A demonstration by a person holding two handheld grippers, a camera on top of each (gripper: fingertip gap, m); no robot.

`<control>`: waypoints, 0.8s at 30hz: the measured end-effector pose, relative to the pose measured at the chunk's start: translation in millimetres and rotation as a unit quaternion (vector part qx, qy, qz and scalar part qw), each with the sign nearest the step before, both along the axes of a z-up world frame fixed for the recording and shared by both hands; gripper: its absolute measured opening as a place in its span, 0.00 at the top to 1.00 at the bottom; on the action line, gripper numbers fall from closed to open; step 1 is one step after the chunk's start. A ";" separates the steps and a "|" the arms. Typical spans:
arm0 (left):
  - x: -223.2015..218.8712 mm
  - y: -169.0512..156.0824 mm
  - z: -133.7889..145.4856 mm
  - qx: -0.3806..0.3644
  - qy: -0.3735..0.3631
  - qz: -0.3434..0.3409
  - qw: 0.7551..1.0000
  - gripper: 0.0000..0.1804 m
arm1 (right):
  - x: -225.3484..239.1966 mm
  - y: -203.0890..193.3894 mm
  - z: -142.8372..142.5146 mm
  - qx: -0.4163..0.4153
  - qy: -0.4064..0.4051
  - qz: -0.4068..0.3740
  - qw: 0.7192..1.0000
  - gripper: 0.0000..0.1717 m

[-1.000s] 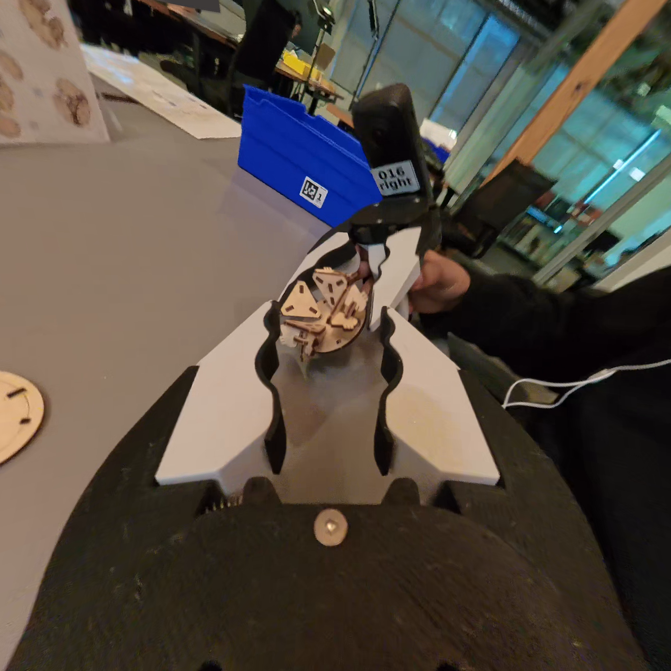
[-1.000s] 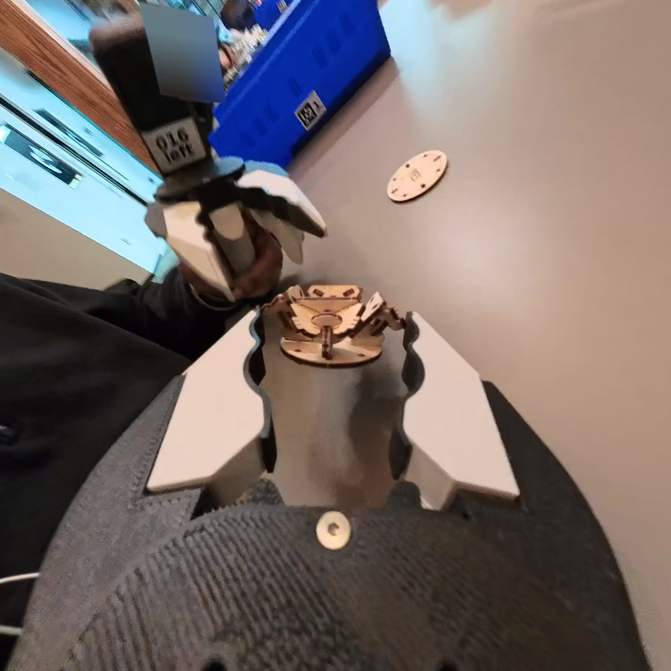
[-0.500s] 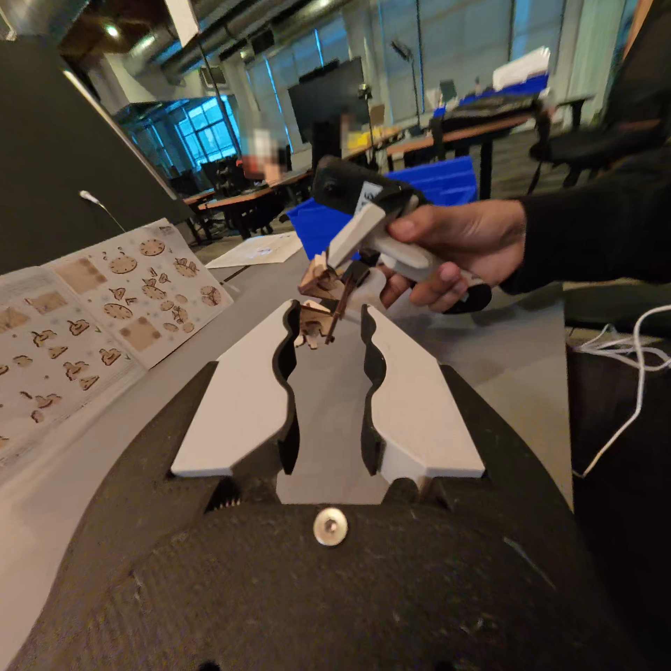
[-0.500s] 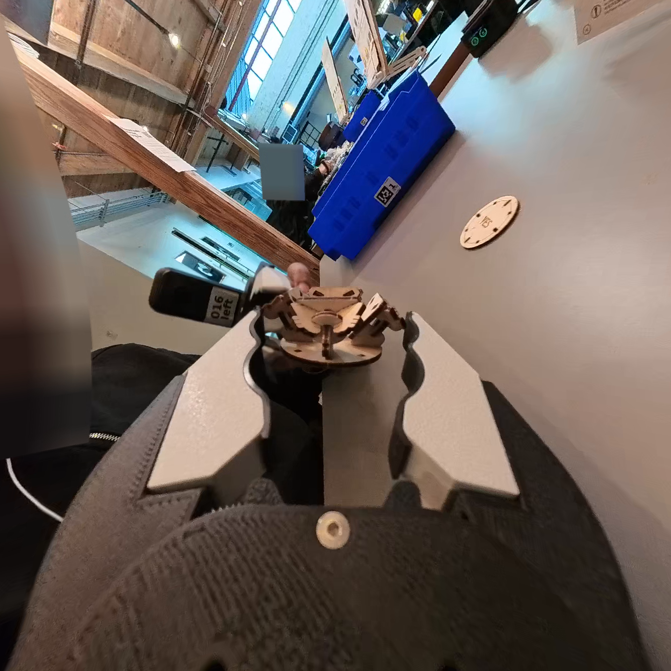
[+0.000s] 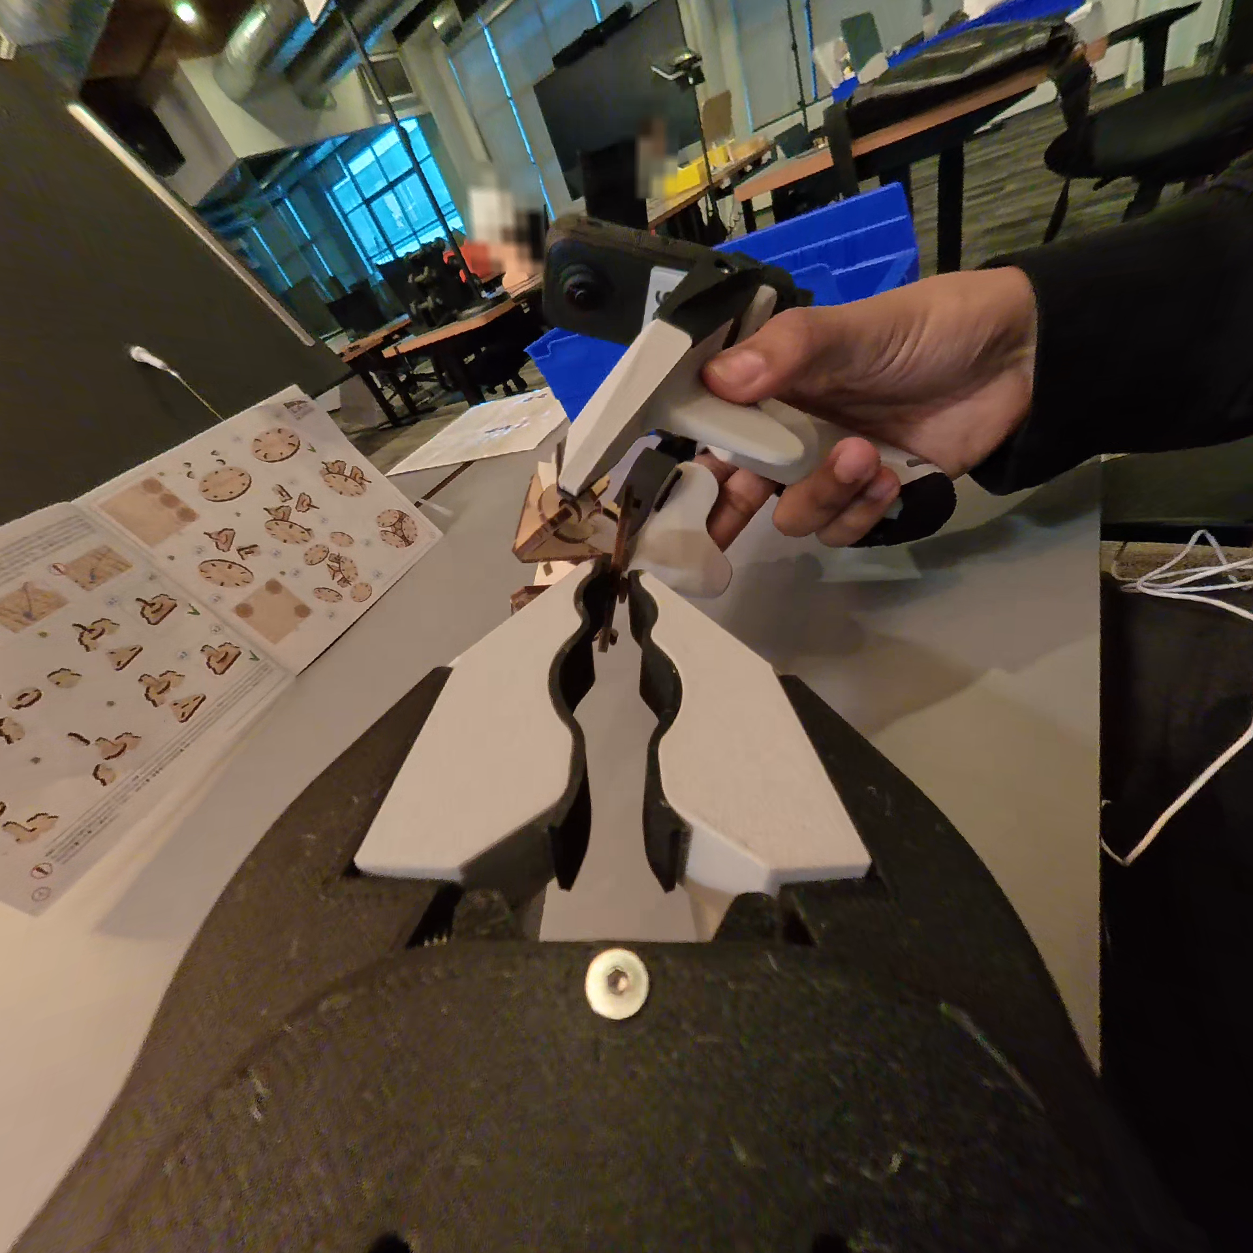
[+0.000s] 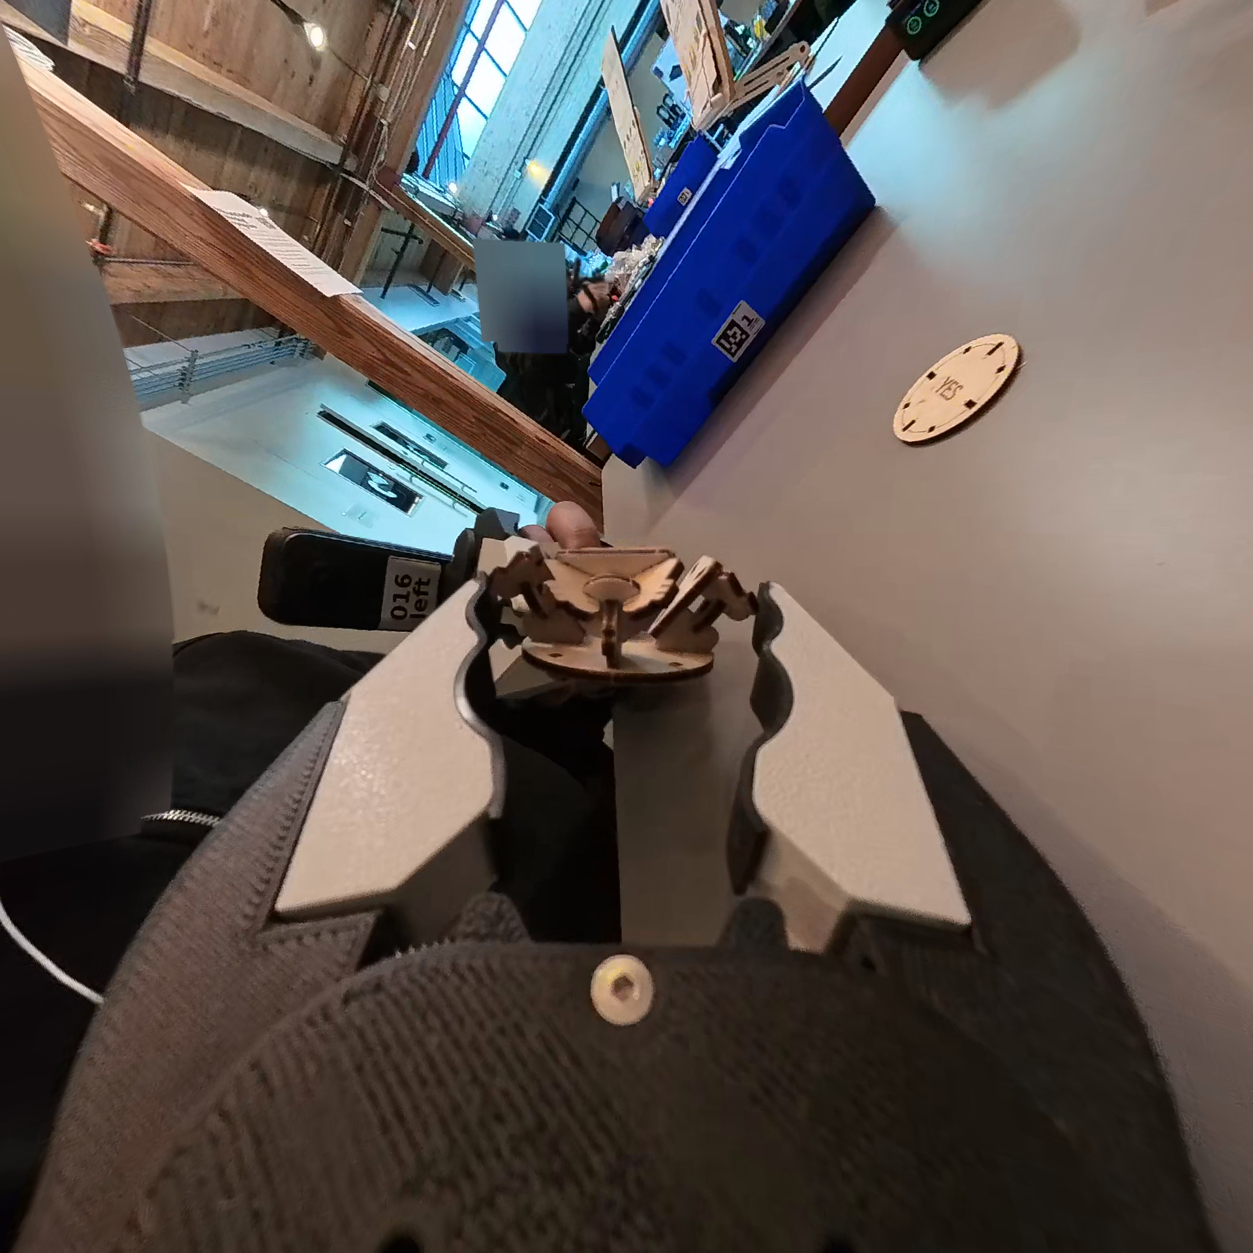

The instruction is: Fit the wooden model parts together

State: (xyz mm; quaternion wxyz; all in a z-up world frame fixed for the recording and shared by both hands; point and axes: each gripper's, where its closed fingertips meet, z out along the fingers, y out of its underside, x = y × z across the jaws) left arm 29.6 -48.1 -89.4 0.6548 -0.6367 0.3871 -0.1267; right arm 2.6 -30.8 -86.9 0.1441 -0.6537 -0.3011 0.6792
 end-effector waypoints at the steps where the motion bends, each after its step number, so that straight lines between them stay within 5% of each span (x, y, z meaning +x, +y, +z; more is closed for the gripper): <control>1: -0.2 -1.1 1.7 0.001 -0.004 -0.003 1.000 0.97 | -0.6 -1.0 1.5 -0.004 0.005 0.003 1.000 0.56; 10: -23.0 -5.1 35.2 -0.063 -0.182 -0.076 0.978 0.98 | 24.8 20.8 34.1 0.046 0.086 -0.046 0.994 0.51; 16: -46.9 -12.2 58.5 -0.113 -0.316 -0.179 0.925 0.99 | 29.6 6.3 57.9 0.299 0.120 -0.060 0.945 0.60; 20: -52.9 -18.5 64.0 -0.080 -0.310 -0.190 0.928 0.99 | 11.4 -12.3 57.2 0.422 0.120 -0.007 0.899 0.59; 24: -38.9 -26.8 57.6 -0.042 -0.243 -0.183 0.952 0.99 | -1.6 -19.9 51.0 0.455 0.145 0.048 0.877 0.59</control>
